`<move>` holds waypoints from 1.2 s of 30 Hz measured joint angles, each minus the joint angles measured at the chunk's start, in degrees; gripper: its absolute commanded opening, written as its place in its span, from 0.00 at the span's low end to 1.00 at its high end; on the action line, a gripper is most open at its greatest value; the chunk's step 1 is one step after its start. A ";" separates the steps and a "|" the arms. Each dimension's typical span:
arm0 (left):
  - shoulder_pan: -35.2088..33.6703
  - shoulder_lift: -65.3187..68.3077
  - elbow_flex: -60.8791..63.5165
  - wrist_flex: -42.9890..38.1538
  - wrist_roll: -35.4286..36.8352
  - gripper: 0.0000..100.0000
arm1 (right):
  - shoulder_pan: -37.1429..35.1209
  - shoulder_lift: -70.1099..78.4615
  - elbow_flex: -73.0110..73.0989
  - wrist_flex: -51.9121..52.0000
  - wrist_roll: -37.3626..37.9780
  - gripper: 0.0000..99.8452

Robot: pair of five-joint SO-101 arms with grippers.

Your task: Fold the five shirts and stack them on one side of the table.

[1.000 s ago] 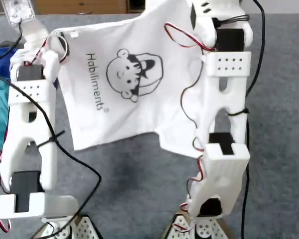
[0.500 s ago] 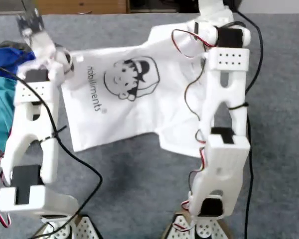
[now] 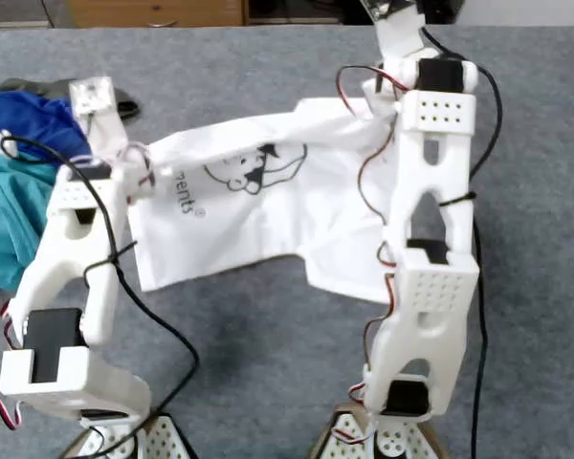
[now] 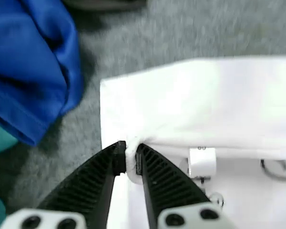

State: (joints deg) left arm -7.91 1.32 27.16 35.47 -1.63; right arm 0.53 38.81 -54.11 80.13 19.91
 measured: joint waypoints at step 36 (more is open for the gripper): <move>0.53 -27.96 24.97 1.93 -1.58 0.02 | 4.75 -0.88 0.00 18.37 12.31 0.00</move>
State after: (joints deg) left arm -7.38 -26.64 52.13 37.41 -3.21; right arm 5.27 37.93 -54.11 98.51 32.22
